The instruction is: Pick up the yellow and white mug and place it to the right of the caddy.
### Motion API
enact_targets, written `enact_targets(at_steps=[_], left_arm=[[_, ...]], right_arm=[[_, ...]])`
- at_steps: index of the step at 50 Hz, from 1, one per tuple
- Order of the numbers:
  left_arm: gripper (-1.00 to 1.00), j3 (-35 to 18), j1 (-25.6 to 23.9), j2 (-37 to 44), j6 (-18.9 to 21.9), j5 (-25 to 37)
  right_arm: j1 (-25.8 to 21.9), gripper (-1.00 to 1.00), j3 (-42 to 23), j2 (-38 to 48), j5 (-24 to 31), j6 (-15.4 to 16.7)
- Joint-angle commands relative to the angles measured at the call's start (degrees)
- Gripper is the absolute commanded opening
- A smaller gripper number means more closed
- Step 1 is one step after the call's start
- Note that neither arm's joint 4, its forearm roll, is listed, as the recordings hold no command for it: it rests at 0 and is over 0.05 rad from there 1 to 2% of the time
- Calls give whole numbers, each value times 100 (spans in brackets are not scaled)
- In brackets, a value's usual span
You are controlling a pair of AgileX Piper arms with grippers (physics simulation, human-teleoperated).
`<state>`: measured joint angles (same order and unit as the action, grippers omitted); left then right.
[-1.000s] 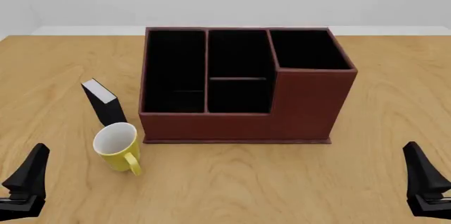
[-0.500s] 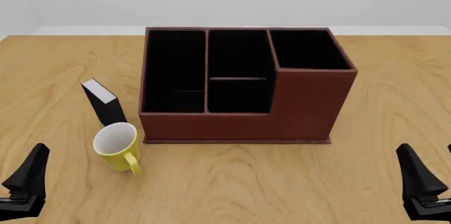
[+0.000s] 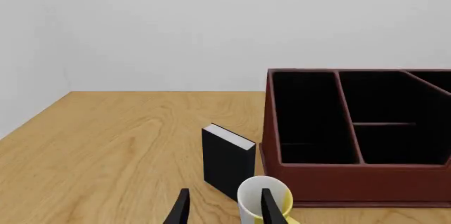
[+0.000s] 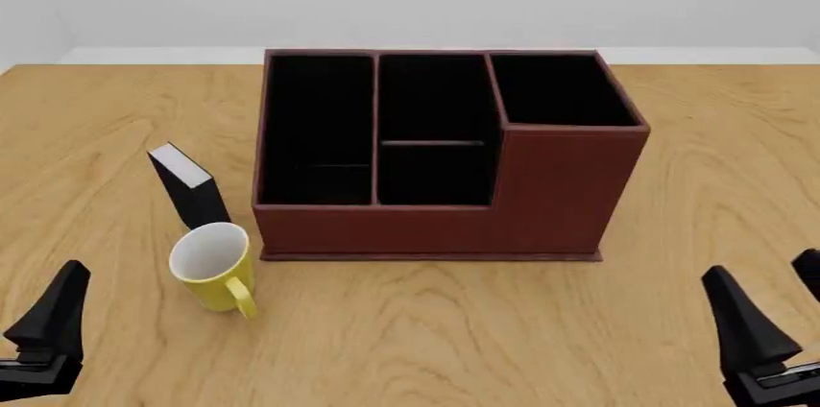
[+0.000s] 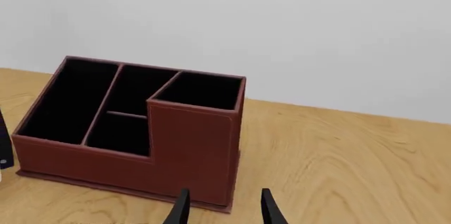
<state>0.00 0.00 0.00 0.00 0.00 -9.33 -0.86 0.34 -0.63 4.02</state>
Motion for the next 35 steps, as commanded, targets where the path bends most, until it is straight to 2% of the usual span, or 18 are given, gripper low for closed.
enact_targets(at_steps=[1, 15, 20, 26, 35], left_arm=[[100, 0, 0, 0, 0, 0], [100, 0, 0, 0, 0, 0], [100, 0, 0, 0, 0, 0], [100, 0, 0, 0, 0, 0], [100, 0, 0, 0, 0, 0]], right_arm=[[-320, 100, -8, 172, -130, 90], [-679, 100, 29, 591, -569, 238], [-779, 100, -40, 536, -512, 318], [-1063, 100, 60, 1102, -1018, 206], [-1434, 100, 80, 1605, -1493, 299]])
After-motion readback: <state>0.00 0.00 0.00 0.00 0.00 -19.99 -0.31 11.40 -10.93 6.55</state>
